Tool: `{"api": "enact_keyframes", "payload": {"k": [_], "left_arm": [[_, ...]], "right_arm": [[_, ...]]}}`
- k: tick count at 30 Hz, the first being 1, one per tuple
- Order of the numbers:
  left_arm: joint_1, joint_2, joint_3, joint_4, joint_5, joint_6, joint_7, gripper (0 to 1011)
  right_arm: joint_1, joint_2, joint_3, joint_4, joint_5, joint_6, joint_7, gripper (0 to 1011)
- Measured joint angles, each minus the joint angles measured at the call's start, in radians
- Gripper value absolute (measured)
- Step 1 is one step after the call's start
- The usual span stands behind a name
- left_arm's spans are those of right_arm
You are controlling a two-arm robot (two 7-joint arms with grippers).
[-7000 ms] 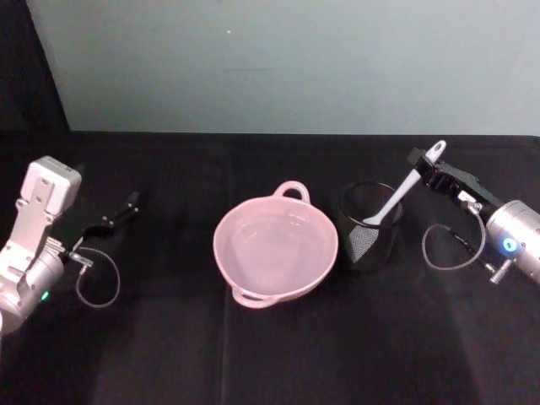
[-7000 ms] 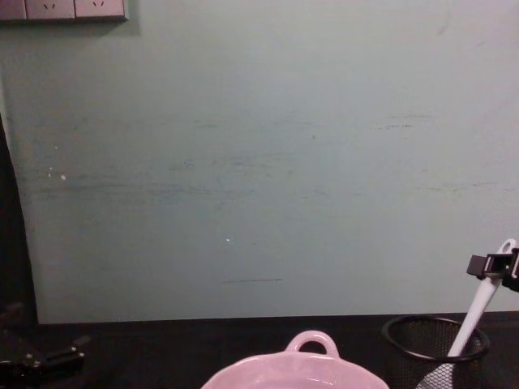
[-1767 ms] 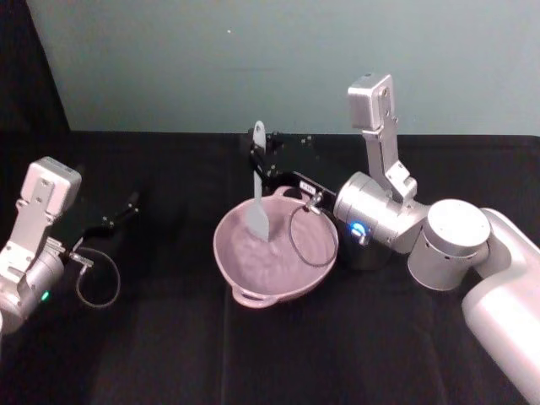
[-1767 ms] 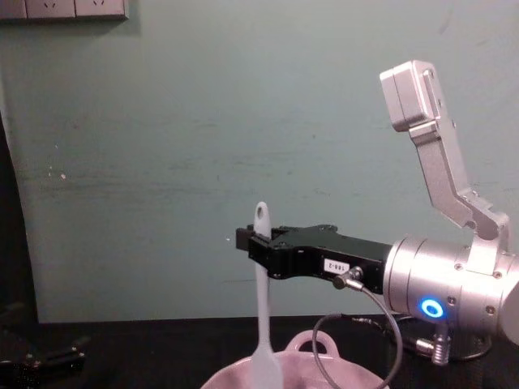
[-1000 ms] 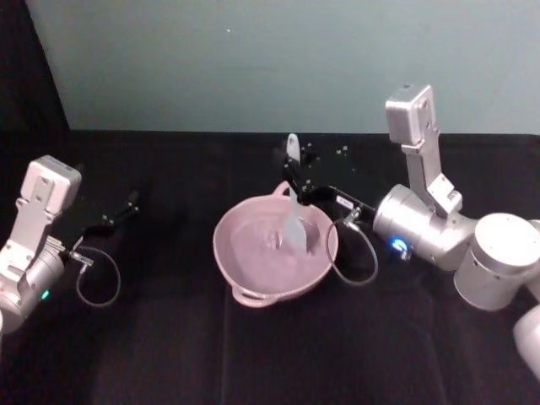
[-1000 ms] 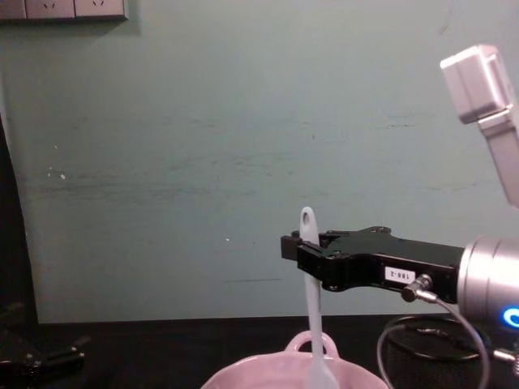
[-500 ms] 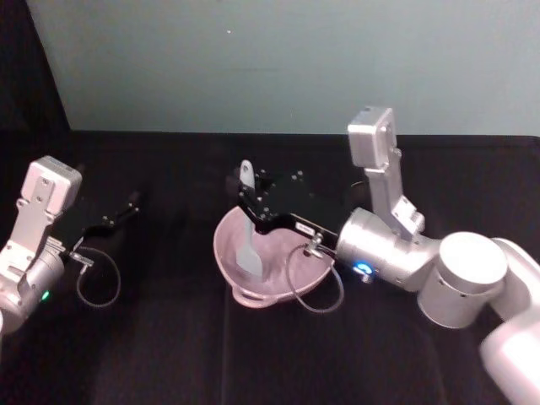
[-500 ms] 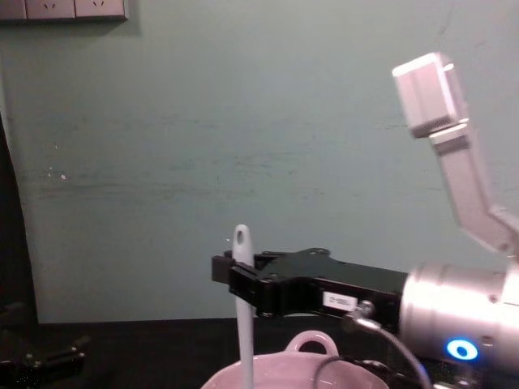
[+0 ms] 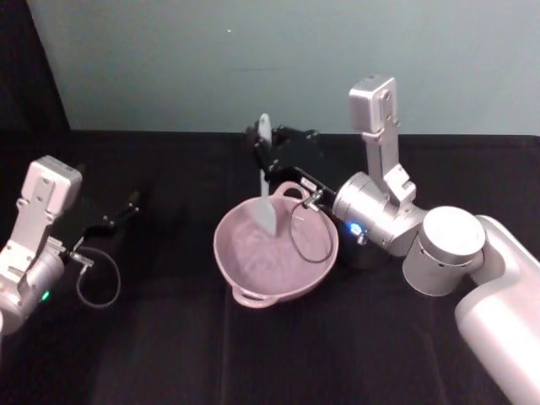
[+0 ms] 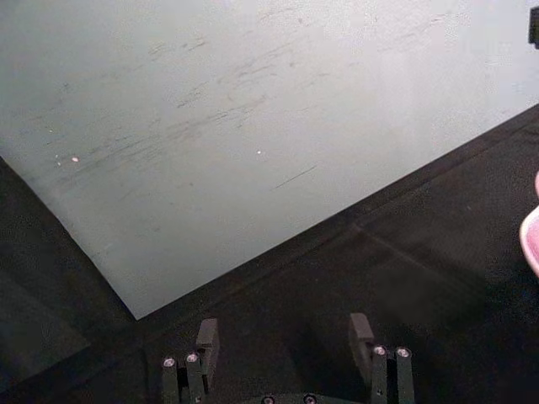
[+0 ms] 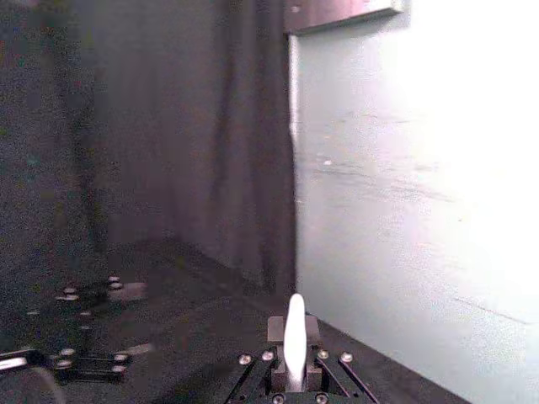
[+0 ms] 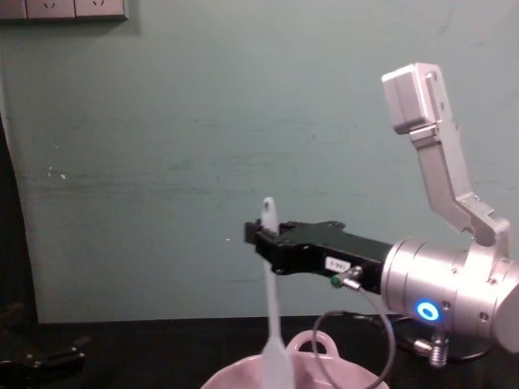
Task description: Use the one hand to pick up the spoon and stir the clear water in the bowl.
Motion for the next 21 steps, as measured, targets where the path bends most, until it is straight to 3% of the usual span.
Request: {"api": "enact_keyframes", "payload": {"k": [4,8,16,21], "left_arm": [[0.000,0.000,0.000,0.000,0.000,0.000,0.000,1011],[0.000,0.000,0.000,0.000,0.000,0.000,0.000,1011],[0.000,0.000,0.000,0.000,0.000,0.000,0.000,1011],[0.000,0.000,0.000,0.000,0.000,0.000,0.000,1011]], "right_arm": [[0.004,0.005,0.022,0.006,-0.012,0.008,-0.018,121],[-0.007,0.041,0.044,-0.034,-0.007,0.066,-0.002,121],[-0.064,0.124,0.061,-0.167,0.054,0.167,0.071,121],[-0.106,0.164,0.061,-0.238,0.118,0.207,0.121,121]]}}
